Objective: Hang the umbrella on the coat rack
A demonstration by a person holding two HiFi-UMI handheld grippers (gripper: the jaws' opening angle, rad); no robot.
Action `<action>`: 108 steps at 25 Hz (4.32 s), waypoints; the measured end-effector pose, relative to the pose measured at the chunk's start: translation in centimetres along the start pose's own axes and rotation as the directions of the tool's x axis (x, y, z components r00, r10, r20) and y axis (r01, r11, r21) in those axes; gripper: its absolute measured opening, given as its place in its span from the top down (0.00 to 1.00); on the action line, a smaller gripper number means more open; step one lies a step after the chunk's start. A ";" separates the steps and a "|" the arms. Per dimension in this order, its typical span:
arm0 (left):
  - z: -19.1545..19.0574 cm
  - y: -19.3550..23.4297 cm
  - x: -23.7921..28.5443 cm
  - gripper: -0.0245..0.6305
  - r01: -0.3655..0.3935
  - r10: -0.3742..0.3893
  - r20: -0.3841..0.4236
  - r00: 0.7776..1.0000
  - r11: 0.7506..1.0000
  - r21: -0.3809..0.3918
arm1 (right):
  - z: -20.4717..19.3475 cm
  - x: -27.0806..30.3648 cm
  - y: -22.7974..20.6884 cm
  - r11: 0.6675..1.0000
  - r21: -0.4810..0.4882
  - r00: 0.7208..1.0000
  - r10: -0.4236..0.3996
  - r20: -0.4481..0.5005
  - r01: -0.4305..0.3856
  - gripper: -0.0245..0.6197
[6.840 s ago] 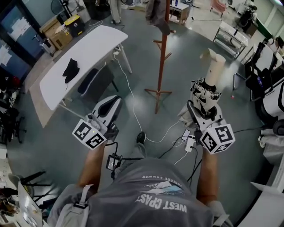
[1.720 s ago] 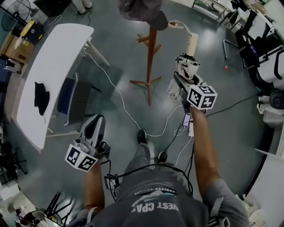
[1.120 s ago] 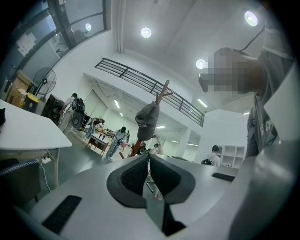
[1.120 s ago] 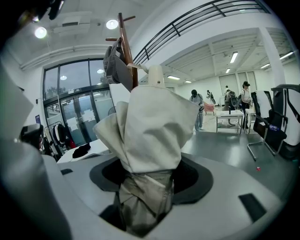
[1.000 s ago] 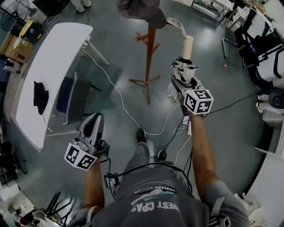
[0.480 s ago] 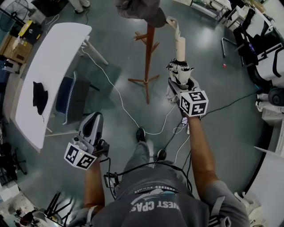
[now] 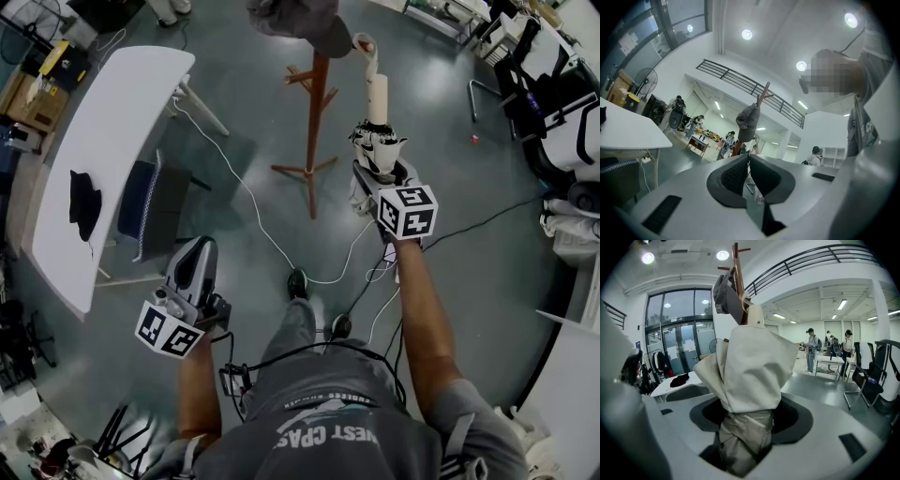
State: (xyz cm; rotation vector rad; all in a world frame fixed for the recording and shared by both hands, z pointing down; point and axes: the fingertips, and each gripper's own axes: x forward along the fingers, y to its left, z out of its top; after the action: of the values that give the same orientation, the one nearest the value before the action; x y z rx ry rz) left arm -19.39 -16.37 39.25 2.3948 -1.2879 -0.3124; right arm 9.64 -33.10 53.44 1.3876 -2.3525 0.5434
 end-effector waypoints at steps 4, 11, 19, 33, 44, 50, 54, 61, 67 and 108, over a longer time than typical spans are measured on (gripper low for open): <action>-0.2 0.1 0.1 0.92 -0.002 0.002 -0.001 1.000 1.000 0.001 | 0.5 0.3 -0.8 1.000 0.021 1.000 -0.001 0.016 0.001 0.51; -0.1 0.1 0.3 0.92 -0.001 0.001 -0.005 1.000 1.000 -0.001 | 2.5 -0.3 -1.9 1.000 0.029 0.999 -0.009 0.052 0.007 0.51; -0.3 0.1 0.8 0.92 0.005 -0.005 -0.004 1.000 1.000 -0.005 | 5.3 -0.9 -2.6 0.999 -0.033 0.996 -0.013 0.086 0.016 0.51; -0.4 0.4 0.5 0.92 0.002 -0.002 -0.008 1.000 1.000 -0.014 | 9.0 -0.4 -3.1 0.992 -0.111 0.994 -0.048 0.094 0.059 0.51; -0.4 0.3 0.5 0.92 0.003 -0.003 -0.001 1.000 1.000 -0.017 | 9.5 -0.9 -4.8 0.991 -0.076 0.991 -0.098 0.092 0.106 0.51; -0.4 0.4 0.3 0.92 0.001 -0.001 0.004 1.000 1.000 -0.021 | 10.1 -1.5 -3.7 0.989 -0.116 0.991 -0.081 0.102 0.092 0.51; -0.4 0.5 0.2 0.92 0.001 -0.001 0.008 1.000 1.000 -0.021 | 9.8 -1.3 -3.3 0.988 -0.122 0.992 -0.082 0.091 0.093 0.51; -0.6 0.7 -0.1 0.92 -0.004 0.004 0.006 1.000 1.000 -0.026 | 11.6 -1.5 -2.9 0.985 -0.148 0.990 -0.067 0.124 0.086 0.51; -0.4 0.7 0.2 0.92 0.000 0.000 0.012 1.000 1.000 -0.030 | 12.8 -1.1 -3.3 0.982 -0.161 0.990 -0.076 0.118 0.094 0.51; -0.7 0.1 0.1 0.92 0.008 -0.007 0.025 1.000 0.999 -0.034 | 10.2 -3.8 -3.2 0.970 -0.211 0.992 -0.108 0.059 0.118 0.51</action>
State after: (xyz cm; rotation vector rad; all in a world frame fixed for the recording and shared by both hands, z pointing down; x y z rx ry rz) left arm -19.18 -16.30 39.87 2.3743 -1.2750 -0.3653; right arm 13.07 -36.74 43.25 1.4359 -2.2731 0.2201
